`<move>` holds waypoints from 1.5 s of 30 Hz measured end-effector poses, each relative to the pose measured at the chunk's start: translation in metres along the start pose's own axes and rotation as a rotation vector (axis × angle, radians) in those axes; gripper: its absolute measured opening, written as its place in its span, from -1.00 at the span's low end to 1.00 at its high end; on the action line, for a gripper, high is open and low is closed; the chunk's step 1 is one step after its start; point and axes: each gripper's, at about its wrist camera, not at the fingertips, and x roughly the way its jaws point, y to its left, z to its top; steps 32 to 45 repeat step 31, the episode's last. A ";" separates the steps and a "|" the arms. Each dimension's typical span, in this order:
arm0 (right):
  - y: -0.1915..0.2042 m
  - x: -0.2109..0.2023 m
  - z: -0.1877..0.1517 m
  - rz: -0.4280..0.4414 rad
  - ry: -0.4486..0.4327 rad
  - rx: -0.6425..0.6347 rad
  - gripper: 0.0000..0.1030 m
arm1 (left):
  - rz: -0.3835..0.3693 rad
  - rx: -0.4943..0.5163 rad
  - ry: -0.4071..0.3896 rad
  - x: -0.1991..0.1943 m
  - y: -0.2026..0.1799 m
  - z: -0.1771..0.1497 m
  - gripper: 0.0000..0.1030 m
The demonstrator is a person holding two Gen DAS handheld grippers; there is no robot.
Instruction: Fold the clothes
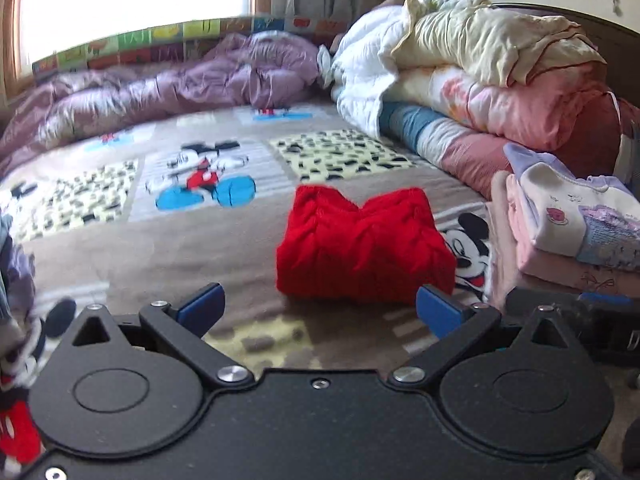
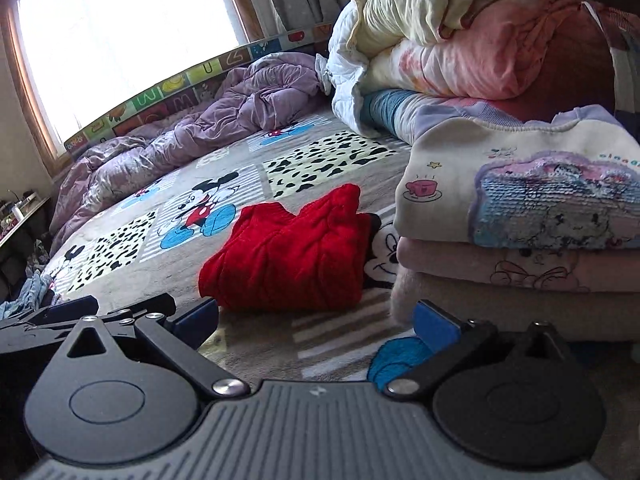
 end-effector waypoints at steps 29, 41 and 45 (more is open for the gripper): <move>0.012 -0.045 -0.001 0.035 0.030 -0.061 0.99 | 0.071 -0.015 -0.022 -0.059 -0.011 -0.011 0.99; 0.011 -0.049 -0.001 0.036 0.027 -0.063 0.99 | 0.067 -0.008 -0.037 -0.063 -0.013 -0.011 0.99; 0.011 -0.049 -0.001 0.036 0.027 -0.063 0.99 | 0.067 -0.008 -0.037 -0.063 -0.013 -0.011 0.99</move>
